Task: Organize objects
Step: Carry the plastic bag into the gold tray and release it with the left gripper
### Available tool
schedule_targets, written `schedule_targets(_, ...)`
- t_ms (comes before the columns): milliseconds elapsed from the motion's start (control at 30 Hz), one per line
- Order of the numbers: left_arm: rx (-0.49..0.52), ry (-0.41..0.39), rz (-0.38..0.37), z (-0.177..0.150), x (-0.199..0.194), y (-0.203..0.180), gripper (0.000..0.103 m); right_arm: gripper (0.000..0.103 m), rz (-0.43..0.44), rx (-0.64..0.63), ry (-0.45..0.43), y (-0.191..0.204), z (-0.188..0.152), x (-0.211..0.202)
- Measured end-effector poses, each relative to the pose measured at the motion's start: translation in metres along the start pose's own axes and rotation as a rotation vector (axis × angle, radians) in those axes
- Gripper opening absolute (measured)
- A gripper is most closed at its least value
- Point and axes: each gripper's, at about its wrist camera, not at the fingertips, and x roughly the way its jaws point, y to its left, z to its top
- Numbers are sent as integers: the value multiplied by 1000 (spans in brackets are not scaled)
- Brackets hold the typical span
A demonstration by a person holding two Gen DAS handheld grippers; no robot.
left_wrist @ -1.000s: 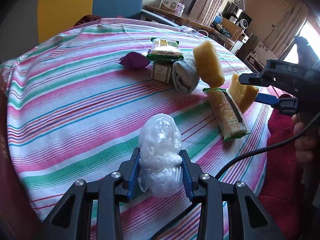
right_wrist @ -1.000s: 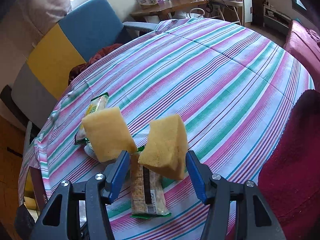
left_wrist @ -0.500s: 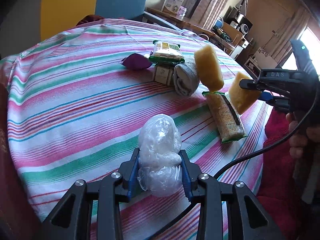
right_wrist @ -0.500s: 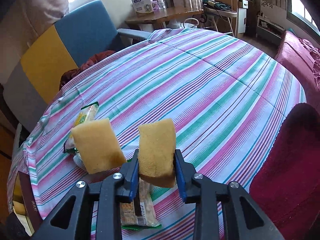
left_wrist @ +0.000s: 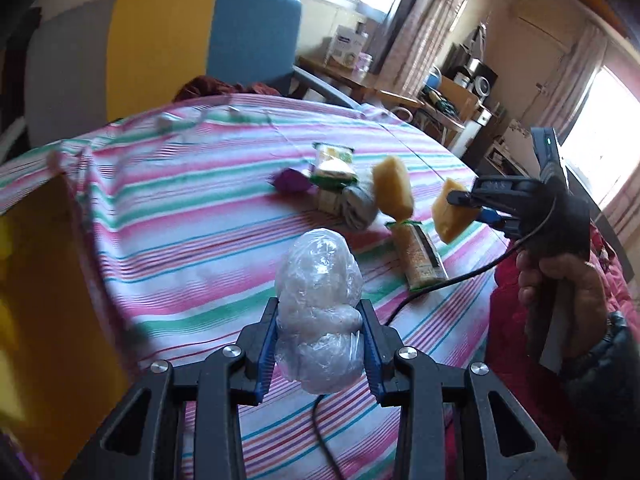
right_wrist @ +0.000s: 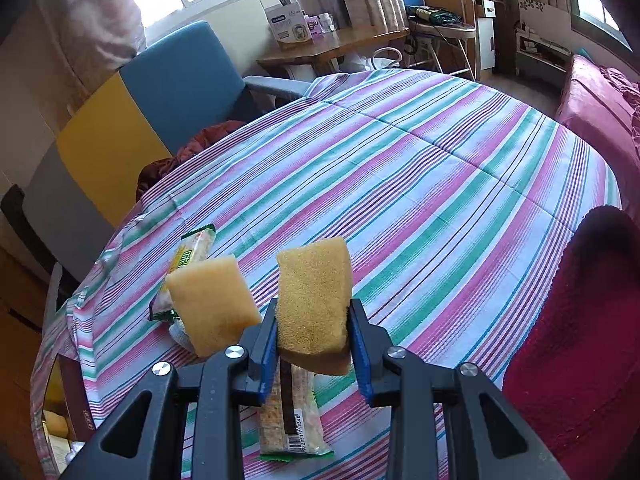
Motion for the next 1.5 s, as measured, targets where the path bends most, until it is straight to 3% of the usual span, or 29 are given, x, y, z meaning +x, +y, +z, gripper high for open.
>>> schedule_targets(133,-90,-41,76,3,-33,46,37,31,21,-16,-11,4,-1,-4)
schedule_targets(333,-245,-56,269,9,-67,144,38,31,42,-57,-19,12,-4,-7)
schedule_targets(500,-401,-17,371,8,-68,221,38,31,46,-57,-13,11,-4,-5)
schedule_targets(733,-467,8,462,19,-51,276,38,31,49,-64,-4,12,-6,-4)
schedule_targets(867,-489,41,496,23,-37,293,38,31,48,-64,2,12,-5,-2)
schedule_targets(1033,-479,27,513,22,-43,294,47,31,49,-66,7,12,-5,-1)
schedule_targets(1300,-395,-59,521,1,-91,256,50,31,69,-82,-17,15,-6,-8)
schedule_targets(1500,-384,-96,503,-38,-132,228,50,31,123,-191,-8,46,-15,-22)
